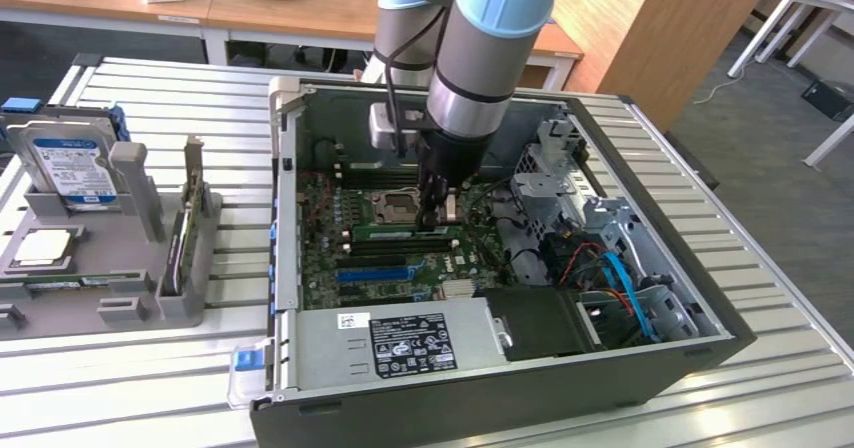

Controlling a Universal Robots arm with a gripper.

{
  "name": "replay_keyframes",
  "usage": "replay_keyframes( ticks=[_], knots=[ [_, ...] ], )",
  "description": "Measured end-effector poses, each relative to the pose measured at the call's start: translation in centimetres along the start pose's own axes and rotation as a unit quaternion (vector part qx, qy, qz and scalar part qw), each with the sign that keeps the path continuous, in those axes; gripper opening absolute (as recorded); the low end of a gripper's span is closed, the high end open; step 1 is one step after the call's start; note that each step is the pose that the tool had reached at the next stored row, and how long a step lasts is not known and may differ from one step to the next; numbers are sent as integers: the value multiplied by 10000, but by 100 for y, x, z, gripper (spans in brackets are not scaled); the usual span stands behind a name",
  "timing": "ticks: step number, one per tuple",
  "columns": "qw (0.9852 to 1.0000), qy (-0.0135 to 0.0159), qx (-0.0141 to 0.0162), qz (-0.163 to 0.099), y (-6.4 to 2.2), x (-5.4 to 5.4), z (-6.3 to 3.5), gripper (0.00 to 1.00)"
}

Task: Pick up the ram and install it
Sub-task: 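Insert the ram into the slot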

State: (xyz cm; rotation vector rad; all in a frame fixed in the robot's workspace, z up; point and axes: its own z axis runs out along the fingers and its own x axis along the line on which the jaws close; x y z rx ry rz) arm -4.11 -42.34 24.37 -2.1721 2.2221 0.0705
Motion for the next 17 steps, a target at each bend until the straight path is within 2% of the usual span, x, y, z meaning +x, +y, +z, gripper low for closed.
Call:
replay_keyframes(
  ticks=[17],
  knots=[
    [10000,1,0,0,0,3,38,12]
  ],
)
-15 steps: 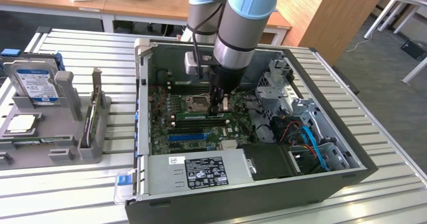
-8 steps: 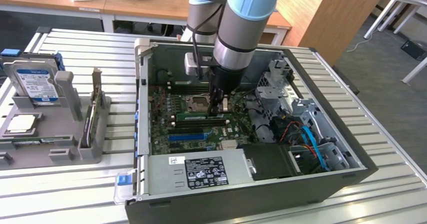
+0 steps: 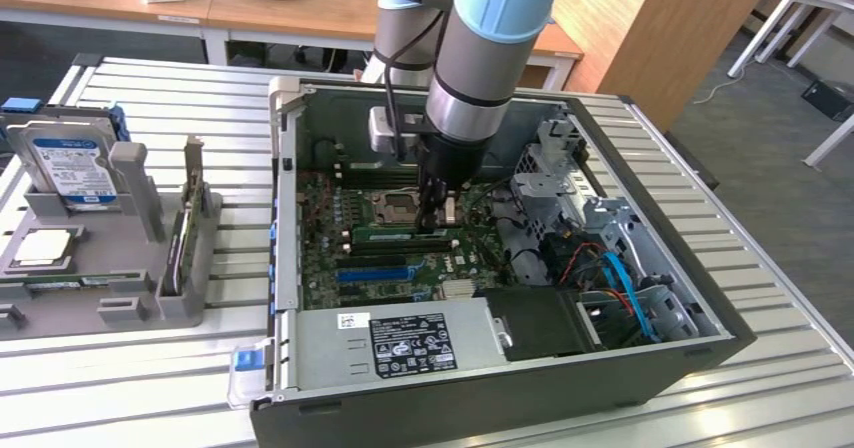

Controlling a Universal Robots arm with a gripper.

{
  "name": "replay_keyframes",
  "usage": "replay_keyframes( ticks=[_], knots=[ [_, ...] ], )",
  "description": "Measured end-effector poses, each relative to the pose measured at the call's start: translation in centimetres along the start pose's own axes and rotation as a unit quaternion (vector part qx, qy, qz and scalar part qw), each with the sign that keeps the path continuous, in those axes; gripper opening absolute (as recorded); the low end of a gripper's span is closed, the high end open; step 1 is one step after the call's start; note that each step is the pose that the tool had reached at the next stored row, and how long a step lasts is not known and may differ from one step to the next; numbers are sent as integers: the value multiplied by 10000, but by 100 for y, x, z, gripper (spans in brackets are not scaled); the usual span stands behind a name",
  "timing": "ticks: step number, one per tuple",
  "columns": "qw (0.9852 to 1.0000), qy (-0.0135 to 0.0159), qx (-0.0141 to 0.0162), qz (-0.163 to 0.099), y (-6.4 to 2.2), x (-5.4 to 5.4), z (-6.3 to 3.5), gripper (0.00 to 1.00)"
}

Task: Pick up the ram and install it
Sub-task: 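Insert the ram into the slot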

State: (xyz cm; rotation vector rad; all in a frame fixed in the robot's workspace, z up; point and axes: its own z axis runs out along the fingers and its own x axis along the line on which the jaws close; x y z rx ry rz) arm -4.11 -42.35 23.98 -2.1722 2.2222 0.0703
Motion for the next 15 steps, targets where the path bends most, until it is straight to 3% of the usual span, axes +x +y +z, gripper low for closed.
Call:
replay_keyframes(
  ticks=[15],
  knots=[
    [10000,-3,5,0,-1,7,31,12]
  ],
)
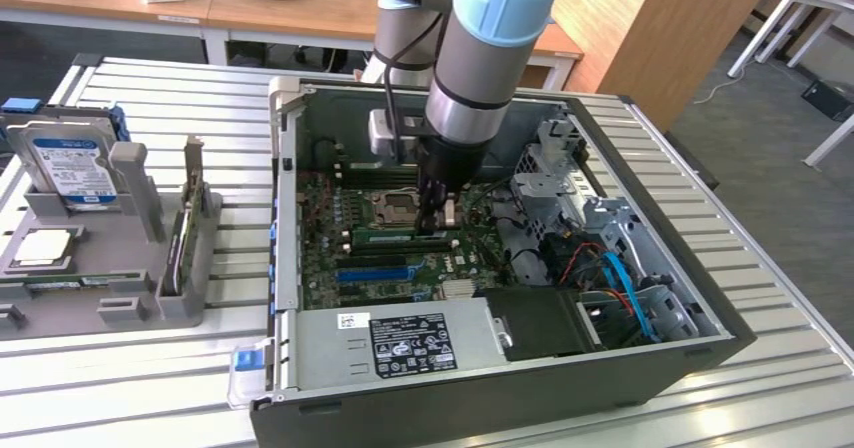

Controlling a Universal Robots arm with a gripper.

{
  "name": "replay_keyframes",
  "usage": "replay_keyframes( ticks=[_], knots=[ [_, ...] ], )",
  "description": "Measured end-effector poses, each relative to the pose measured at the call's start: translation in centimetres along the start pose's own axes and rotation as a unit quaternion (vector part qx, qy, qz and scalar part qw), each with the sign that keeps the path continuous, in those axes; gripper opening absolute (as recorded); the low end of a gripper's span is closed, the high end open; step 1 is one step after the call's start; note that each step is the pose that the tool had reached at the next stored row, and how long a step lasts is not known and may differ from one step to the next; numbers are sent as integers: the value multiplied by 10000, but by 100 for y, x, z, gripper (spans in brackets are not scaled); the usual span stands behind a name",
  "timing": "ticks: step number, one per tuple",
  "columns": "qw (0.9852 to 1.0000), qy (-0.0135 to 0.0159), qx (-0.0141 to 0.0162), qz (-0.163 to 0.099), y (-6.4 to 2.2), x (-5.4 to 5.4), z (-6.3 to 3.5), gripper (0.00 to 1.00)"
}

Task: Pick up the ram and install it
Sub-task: 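Insert the ram into the slot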

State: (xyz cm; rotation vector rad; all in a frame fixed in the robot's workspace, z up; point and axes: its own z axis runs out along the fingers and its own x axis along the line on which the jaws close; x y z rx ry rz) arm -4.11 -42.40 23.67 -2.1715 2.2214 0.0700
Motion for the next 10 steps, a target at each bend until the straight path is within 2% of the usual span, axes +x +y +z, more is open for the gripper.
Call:
replay_keyframes(
  ticks=[10],
  knots=[
    [10000,5,-7,-16,1,1,1,12]
  ],
)
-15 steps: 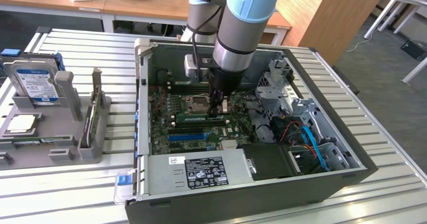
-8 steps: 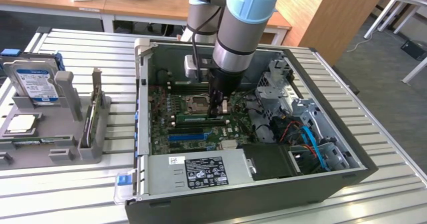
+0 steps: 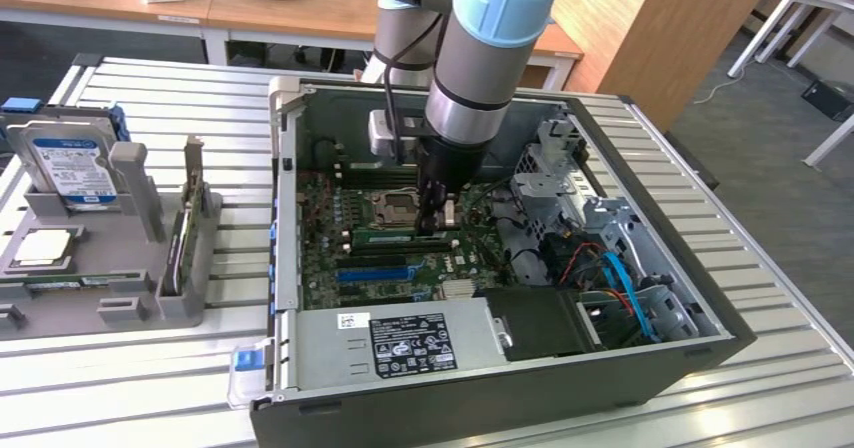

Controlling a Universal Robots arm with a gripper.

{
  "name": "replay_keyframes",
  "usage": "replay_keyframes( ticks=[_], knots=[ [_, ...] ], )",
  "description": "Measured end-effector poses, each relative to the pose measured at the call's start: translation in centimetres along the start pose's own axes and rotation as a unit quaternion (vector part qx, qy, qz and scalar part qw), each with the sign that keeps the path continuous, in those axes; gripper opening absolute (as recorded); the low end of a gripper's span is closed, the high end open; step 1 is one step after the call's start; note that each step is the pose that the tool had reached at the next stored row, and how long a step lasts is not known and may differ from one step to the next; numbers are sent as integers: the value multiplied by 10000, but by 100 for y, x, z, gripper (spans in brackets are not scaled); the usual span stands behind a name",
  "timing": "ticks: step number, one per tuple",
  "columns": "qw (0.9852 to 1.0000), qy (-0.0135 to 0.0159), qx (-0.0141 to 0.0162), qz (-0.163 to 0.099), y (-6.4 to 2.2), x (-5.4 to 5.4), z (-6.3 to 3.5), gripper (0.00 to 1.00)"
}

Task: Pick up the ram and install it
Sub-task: 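Insert the ram into the slot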

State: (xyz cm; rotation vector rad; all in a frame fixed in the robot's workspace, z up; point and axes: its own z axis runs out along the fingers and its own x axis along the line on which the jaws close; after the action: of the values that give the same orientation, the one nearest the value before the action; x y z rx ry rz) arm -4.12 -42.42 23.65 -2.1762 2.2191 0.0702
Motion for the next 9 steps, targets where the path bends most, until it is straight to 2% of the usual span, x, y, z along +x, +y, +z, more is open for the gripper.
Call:
replay_keyframes(
  ticks=[9],
  knots=[
    [10000,-1,0,-3,-5,1,1,12]
  ],
)
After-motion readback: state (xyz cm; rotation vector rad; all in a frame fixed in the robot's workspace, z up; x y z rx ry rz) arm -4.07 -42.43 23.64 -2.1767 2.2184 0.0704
